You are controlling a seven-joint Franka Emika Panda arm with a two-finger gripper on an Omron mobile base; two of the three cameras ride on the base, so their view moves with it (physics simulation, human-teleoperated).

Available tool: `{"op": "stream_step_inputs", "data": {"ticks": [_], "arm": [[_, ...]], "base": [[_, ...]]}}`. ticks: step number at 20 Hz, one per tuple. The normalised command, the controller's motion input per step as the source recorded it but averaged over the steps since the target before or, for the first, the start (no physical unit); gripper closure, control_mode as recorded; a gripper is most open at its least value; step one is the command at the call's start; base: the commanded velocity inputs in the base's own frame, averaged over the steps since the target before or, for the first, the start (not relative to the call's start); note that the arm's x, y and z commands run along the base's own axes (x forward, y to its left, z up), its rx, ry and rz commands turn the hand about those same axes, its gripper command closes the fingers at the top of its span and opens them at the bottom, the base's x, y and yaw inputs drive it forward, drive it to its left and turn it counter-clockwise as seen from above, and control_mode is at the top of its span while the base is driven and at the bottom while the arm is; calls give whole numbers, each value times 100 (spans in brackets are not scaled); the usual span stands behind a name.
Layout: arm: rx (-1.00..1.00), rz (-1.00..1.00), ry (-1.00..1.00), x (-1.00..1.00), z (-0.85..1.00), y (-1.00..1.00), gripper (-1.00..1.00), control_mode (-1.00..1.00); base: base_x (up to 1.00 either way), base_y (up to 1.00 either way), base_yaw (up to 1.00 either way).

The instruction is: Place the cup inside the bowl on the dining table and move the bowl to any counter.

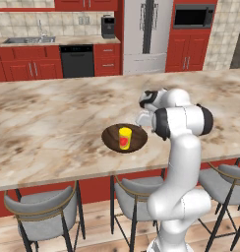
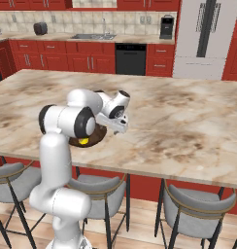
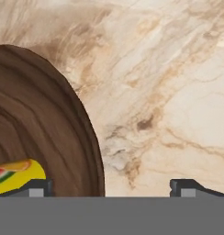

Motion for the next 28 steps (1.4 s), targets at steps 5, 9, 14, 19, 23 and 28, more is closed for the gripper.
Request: {"op": "stream_step_inputs", "data": {"ticks": [5, 9, 14, 19, 23, 28], "arm": [[0, -3, 0, 1, -21, 1, -100, -100], [0, -2, 0, 0, -11, 3, -100, -100], [0, 0, 0, 0, -1, 12, -100, -100], [0, 0, 0, 0, 0, 14, -100, -100], [0, 0, 0, 0, -15, 11, -100, -100], [0, 0, 0, 0, -23, 9, -100, -100]], "base": [[0, 0, 0], [0, 0, 0], [0, 0, 0], [0, 0, 0], [0, 0, 0], [0, 0, 0]]}}
